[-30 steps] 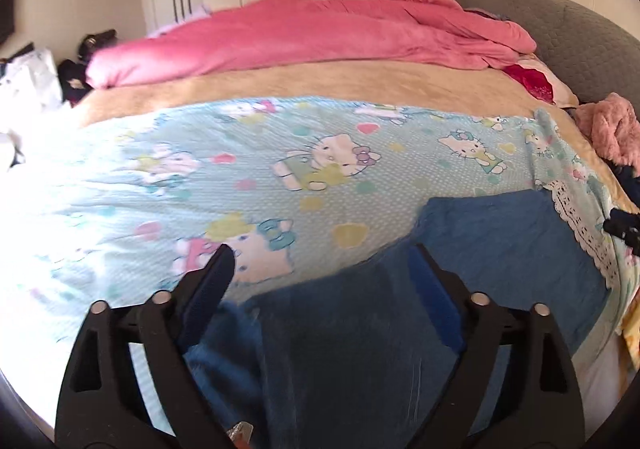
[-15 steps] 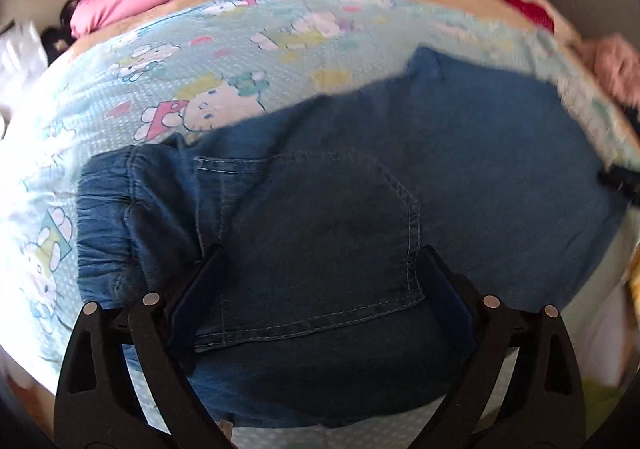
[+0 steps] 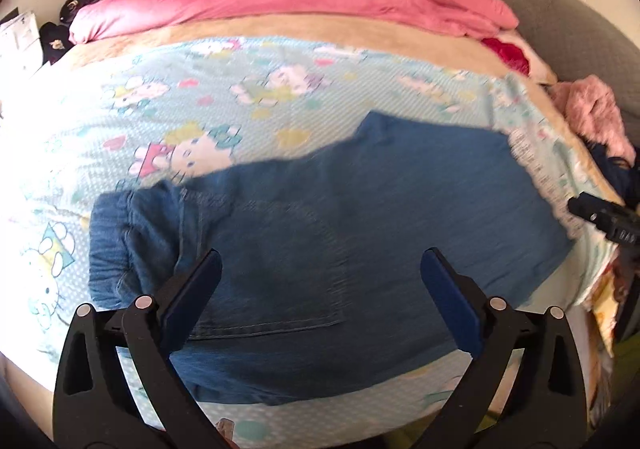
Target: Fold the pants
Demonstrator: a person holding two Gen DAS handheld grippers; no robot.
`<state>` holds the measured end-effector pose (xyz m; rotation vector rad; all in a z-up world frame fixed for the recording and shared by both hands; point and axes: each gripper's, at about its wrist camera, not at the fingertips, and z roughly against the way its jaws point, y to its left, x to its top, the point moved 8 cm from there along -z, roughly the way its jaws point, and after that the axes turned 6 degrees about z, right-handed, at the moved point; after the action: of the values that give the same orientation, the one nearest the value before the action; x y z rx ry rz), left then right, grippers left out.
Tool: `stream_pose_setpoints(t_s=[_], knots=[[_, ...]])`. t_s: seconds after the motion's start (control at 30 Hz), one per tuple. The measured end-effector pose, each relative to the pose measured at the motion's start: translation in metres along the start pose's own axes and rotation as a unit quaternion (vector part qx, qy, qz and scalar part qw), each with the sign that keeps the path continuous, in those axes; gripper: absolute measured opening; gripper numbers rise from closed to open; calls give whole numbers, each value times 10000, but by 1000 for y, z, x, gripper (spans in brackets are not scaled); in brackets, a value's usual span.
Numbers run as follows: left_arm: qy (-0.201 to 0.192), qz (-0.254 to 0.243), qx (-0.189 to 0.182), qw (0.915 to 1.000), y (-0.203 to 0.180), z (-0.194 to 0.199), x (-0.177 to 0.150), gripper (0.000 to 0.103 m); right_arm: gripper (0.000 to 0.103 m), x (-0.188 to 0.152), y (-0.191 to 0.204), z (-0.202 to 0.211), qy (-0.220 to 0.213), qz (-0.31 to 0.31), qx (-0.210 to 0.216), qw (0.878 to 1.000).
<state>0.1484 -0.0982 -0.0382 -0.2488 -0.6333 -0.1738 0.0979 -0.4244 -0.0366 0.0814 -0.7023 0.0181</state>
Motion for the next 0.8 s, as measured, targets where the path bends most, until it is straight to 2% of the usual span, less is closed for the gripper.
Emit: stream_pose_setpoints(t_s=[0.37,0.8], knots=[[-319,-337,-253,9986,-56,18,29,94,96,9,-24,34,-406,-167,-158,9989],[-312,-1061,-459,9928,-130,3,43,94,97,0,-58,50,-591,-436,-334,9967]])
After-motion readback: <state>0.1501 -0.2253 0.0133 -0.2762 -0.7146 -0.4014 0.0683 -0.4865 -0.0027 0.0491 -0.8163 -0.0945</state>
